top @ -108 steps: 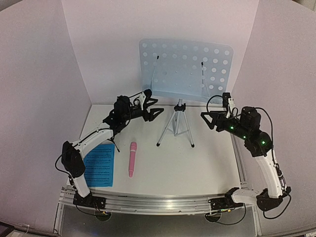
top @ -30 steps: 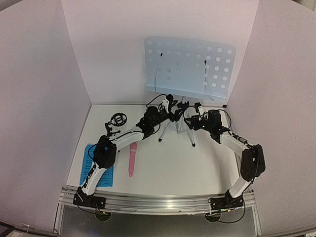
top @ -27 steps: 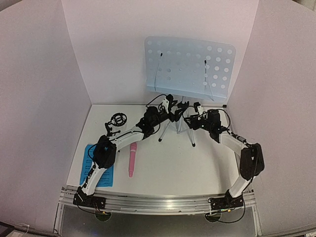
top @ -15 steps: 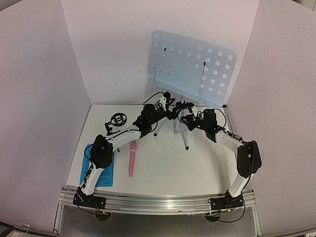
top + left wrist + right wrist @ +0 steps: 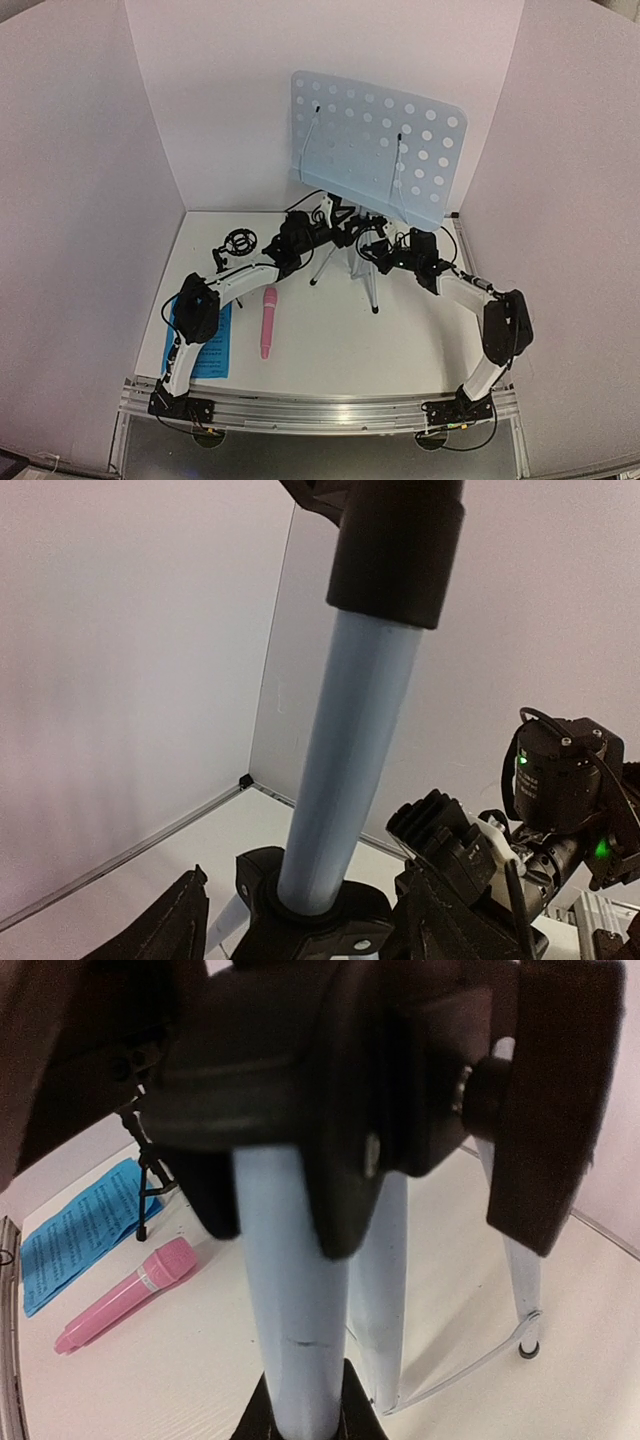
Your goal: Pack up the instrument practice props
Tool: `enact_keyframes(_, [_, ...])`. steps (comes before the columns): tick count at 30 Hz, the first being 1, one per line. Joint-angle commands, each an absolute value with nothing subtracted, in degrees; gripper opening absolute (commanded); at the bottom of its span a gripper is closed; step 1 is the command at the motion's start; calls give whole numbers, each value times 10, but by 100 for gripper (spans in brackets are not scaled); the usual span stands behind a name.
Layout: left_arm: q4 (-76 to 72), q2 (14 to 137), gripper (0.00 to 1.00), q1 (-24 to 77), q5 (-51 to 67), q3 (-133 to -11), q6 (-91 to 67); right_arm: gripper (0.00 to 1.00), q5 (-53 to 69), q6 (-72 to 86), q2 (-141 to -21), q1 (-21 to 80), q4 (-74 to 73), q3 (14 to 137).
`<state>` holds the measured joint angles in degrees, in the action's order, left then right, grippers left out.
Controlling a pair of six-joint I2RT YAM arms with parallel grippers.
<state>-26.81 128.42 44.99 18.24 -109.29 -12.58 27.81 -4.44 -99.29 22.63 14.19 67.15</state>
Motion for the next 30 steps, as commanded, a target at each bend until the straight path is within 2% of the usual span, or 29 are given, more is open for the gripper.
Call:
enact_keyframes(1, [-284, 1228, 66, 450, 205, -1084, -136, 0, 363, -4, -937, 248, 141, 639])
enact_keyframes(13, [-269, 1229, 44, 459, 238, -1092, -146, 0, 386, 30, -910, 254, 132, 612])
enact_keyframes(15, [-278, 1230, 34, 462, 242, -1096, -149, 0, 388, 30, -911, 256, 132, 611])
enact_keyframes(19, [-294, 1223, 6, 462, 262, -1085, -153, 0, 389, 27, -910, 256, 116, 616])
enact_keyframes(20, [-295, 1219, 0, 462, 261, -1075, -153, 0, 387, 24, -909, 256, 106, 622])
enact_keyframes(21, [-297, 1213, 0, 462, 258, -1064, -152, 0, 383, 21, -908, 256, 96, 625])
enact_keyframes(23, [-304, 1205, 0, 461, 254, -1041, -146, 8, 364, 23, -901, 256, 80, 630])
enact_keyframes(26, [-316, 1194, 0, 461, 258, -1016, -124, 37, 357, 29, -881, 256, 57, 639])
enact_keyframes(30, [-320, 1192, 0, 460, 302, -1012, -93, 53, 357, 58, -844, 255, 45, 640])
